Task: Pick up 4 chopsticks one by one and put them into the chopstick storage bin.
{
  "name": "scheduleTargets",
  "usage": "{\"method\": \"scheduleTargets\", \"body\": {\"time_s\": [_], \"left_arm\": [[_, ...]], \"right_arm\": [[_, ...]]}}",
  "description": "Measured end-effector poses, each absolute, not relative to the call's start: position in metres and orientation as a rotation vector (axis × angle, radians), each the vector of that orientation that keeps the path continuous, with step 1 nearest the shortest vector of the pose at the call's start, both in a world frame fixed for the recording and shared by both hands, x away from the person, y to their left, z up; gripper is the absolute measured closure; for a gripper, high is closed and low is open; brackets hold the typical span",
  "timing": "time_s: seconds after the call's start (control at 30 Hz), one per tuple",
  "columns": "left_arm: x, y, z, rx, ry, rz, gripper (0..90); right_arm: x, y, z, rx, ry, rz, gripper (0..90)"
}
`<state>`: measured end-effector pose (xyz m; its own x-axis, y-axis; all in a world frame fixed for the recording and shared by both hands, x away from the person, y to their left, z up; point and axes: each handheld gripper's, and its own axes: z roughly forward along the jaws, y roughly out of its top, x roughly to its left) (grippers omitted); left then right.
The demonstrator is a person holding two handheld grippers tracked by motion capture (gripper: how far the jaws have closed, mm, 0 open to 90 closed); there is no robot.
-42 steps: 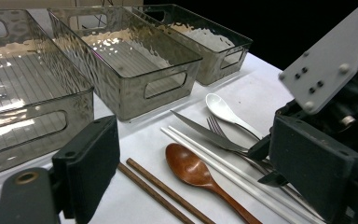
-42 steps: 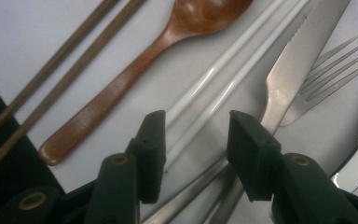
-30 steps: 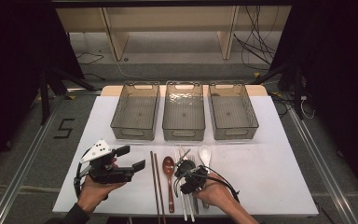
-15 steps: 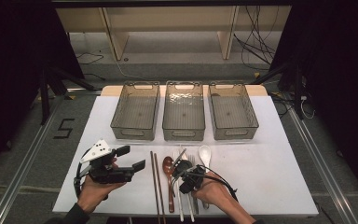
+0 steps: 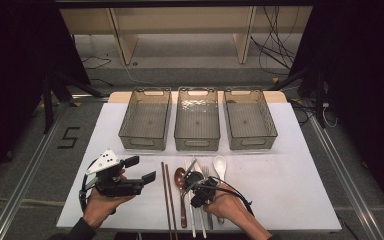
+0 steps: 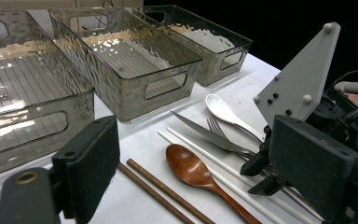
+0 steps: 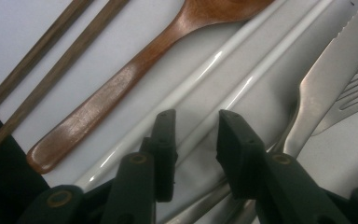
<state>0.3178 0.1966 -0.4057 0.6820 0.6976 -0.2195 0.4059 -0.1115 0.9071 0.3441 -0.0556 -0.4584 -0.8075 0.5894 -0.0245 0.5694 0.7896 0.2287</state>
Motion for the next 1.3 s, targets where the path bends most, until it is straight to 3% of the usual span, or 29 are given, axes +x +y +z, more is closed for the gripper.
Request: {"method": "scheduleTargets", "body": {"time_s": [0.53,1.3], "left_arm": [[0.318,0.1963,-0.4058,1.737,0.89,0.314,15.6],[0.3182,0.1968,-0.4058,1.726,0.897,0.315,15.6]], "right_arm": [[0.3452,-0.0553,-0.4603,0.931,2.896,0.302,62.1],[0.3505,-0.0553,-0.4589,0.993,2.921,0.282,70.6]]}}
